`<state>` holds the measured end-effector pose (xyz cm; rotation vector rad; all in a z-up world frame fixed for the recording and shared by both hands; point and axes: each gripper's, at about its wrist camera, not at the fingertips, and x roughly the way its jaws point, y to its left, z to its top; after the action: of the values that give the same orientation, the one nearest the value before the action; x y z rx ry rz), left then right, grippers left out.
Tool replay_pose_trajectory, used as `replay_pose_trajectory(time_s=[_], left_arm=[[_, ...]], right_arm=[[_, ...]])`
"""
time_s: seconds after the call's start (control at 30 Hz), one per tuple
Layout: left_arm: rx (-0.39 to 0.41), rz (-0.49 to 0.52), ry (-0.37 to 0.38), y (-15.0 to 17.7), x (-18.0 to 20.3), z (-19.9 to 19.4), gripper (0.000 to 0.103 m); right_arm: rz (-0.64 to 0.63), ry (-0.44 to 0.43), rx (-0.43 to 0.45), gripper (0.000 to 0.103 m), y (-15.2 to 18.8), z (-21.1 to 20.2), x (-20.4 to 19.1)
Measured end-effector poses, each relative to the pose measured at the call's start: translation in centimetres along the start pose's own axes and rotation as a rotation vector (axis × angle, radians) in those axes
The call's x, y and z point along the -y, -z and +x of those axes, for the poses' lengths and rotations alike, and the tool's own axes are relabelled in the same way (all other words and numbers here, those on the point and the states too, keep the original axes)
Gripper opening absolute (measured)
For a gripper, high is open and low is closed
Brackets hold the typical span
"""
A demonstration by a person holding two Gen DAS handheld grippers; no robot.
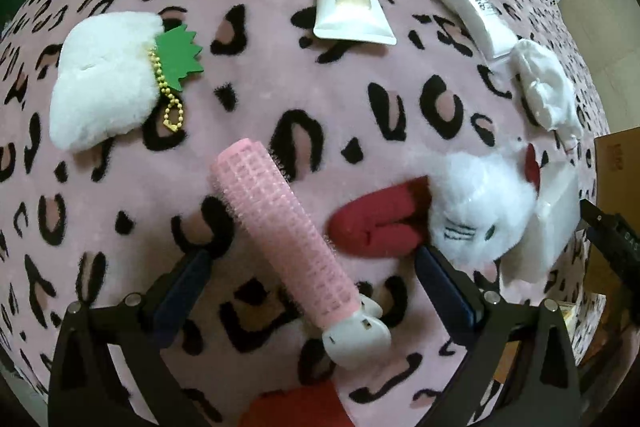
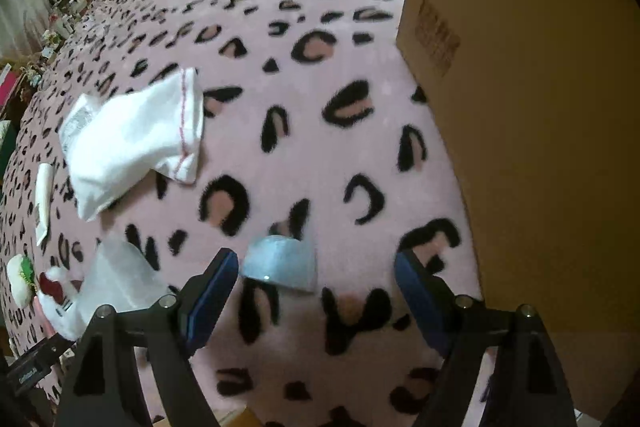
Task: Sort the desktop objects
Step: 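Grasp the light blue block with the right tool while the left tool grasps the pink hair roller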
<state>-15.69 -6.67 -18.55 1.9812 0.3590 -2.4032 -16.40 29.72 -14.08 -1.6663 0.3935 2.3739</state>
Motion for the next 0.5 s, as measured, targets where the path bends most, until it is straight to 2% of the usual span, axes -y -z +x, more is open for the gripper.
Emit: replay_pose_trajectory(time_s=[0.1, 0.23, 0.3, 0.37, 0.5], left_arm=[[0.004, 0.014, -0.020, 0.3, 0.4, 0.4, 0.097], [0.021, 0.055, -0.082, 1.0, 1.1, 0.8, 0.075], [0.031, 0.057, -0.082, 1.1, 1.1, 0.8, 0.068], [0.041, 0.059, -0.085, 1.3, 1.0, 0.7, 0.055], [0.052, 0.055, -0.070, 1.4, 0.6, 0.6, 0.041]], right_arm=[[0.000, -0.010, -0.019, 0.083, 0.3, 1.2, -0.1], [-0.049, 0.032, -0.019, 0.083, 0.7, 2.4, -0.6], [-0.057, 0.019, -0.011, 0.083, 1.0, 2.4, -0.4], [-0.090, 0.008, -0.001, 0.083, 1.5, 2.1, -0.2], [-0.168, 0.014, 0.033, 0.077, 2.9, 1.4, -0.3]])
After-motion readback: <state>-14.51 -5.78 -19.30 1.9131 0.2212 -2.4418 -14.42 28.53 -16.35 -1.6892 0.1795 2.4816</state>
